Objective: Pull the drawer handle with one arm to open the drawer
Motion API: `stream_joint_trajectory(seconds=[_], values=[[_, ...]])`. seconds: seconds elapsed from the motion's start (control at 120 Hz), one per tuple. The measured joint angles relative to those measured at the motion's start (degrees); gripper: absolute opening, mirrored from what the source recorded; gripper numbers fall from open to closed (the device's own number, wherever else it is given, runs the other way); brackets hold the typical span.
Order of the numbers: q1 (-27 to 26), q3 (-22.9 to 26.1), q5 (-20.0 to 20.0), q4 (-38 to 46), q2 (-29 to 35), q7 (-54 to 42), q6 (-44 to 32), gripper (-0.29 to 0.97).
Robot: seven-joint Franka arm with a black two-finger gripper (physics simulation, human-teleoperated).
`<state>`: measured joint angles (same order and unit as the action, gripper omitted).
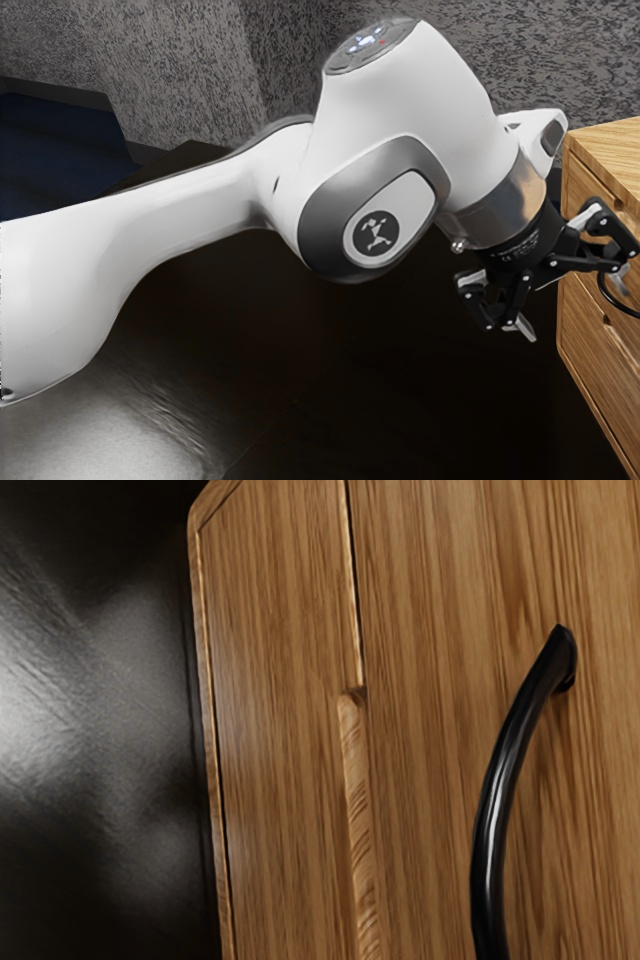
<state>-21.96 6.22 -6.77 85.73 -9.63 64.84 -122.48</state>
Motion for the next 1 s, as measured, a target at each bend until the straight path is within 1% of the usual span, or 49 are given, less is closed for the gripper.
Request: stream_joint_trajectory(seconds=[0.508, 0.817, 1.0], values=[[0.2, -0.1, -0.1, 2.5, 0.4, -0.2, -0.4, 0.68], [1.3, -2.0, -1.5, 10.6, 7.3, -0.7, -1.0, 0.68], [0.5, -3.8, -2.6, 16.2, 12.0, -1.2, -2.1, 0.68]])
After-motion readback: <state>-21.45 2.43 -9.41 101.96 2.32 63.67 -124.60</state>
